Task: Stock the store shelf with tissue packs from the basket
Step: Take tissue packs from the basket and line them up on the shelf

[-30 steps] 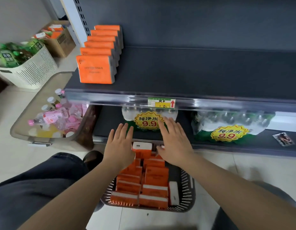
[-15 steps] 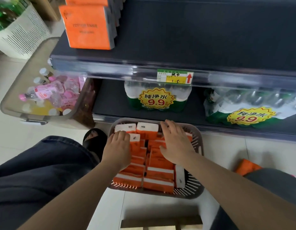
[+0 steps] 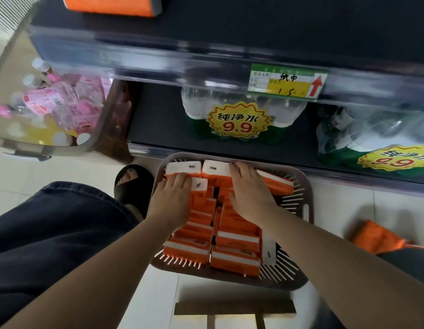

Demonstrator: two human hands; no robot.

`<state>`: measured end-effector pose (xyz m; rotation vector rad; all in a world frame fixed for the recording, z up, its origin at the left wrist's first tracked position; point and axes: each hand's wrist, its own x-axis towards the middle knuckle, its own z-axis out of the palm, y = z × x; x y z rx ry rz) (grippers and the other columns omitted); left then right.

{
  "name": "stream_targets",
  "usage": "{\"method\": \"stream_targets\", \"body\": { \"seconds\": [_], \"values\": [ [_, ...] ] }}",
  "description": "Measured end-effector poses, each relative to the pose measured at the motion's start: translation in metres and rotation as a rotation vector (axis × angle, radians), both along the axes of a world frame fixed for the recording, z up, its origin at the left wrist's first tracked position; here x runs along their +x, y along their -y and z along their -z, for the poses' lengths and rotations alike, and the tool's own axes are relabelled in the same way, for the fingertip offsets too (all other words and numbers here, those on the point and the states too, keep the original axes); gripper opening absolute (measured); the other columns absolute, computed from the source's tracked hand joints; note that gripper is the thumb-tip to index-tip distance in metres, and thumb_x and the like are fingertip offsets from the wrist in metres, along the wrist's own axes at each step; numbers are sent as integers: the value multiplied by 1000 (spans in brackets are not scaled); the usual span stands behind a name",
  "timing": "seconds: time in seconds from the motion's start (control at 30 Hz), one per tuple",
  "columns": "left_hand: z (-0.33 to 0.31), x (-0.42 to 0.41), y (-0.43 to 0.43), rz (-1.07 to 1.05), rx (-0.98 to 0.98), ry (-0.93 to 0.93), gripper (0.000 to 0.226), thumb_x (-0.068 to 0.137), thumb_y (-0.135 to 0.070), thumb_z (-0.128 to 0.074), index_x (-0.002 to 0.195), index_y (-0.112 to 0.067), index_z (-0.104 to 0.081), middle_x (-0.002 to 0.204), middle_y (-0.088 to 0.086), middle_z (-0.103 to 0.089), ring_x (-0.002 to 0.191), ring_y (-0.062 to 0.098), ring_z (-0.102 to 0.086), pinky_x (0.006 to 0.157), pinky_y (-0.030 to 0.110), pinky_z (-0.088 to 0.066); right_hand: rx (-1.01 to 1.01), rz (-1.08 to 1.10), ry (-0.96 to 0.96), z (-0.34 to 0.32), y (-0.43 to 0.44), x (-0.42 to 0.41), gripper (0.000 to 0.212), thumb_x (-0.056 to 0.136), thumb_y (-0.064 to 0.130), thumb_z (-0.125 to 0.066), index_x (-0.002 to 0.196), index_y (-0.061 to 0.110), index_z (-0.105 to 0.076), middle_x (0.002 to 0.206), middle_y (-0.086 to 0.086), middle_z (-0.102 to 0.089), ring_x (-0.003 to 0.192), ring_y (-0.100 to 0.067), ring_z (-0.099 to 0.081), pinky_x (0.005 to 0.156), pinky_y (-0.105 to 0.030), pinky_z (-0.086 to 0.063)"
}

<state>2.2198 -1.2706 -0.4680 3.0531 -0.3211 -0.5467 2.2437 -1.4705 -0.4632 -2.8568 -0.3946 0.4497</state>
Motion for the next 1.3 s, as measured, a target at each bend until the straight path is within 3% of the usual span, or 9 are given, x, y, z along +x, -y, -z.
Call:
{"method": "stream_targets", "body": {
  "seconds": [0.23, 0.47, 0.77, 0.9, 1.07, 1.13, 1.23, 1.3],
  "values": [
    [6, 11, -2, 44, 31, 47, 44, 89, -33, -58, 128, -18, -45, 129, 4, -50, 119, 22, -49, 100, 36, -41, -37, 30, 31, 9, -10, 7, 67, 82, 13, -66, 142, 10, -36, 139, -10, -39, 130, -25, -39, 109, -42, -34],
    [4, 13, -6, 35, -35, 0, 37, 89, -33, -58, 123, -19, -50, 127, 3, -51, 118, 20, -50, 100, 35, -42, 26, 56, -11, 10, -13, 15, 46, 82, 12, -67, 125, 12, -52, 127, -8, -46, 119, -23, -48, 100, -38, -43],
    [-13, 6, -12, -256, -225, -163, 41, 89, -32, -62, 127, -20, -51, 125, 0, -59, 113, 18, -57, 94, 34, -51, 94, 195, -82, -11, 4, 14, 39, 89, 17, -61, 126, 14, -51, 127, -7, -50, 119, -22, -48, 101, -37, -44],
    [-30, 5, -14, -386, -341, -246, 43, 87, -32, -65, 127, -19, -55, 116, 2, -65, 100, 19, -63, 86, 33, -53, 110, 257, -125, -29, 11, 13, 35, 90, 19, -57, 125, 13, -51, 124, -7, -50, 117, -22, -48, 101, -39, -44],
    [-53, 5, -16, -431, -442, -298, 36, 85, -30, -69, 117, -17, -59, 108, 4, -68, 80, 12, -58, 64, 21, -44, 136, 303, -98, -56, 21, 10, 31, 92, 20, -55, 122, 12, -53, 119, -7, -51, 111, -21, -51, 95, -34, -43],
    [-65, 5, -16, -467, -507, -317, 33, 85, -30, -71, 113, -18, -60, 105, 2, -68, 81, 13, -61, 67, 25, -51, 157, 329, -90, -67, 26, 8, 31, 93, 19, -54, 122, 10, -53, 118, -9, -51, 109, -22, -51, 91, -32, -42],
    [-85, 6, -14, -528, -606, -348, 31, 84, -31, -71, 108, -13, -62, 103, 3, -70, 90, 21, -68, 84, 42, -57, 189, 381, -105, -85, 33, 5, 30, 93, 19, -53, 121, 7, -53, 119, -12, -51, 110, -27, -52, 90, -34, -41],
    [-99, 5, -12, -542, -701, -344, 22, 85, -30, -71, 101, -15, -66, 102, 0, -72, 87, 19, -70, 84, 43, -57, 236, 424, -122, -96, 37, 4, 30, 94, 20, -53, 120, 6, -54, 119, -13, -51, 108, -28, -53, 86, -34, -41]
  ]
}}
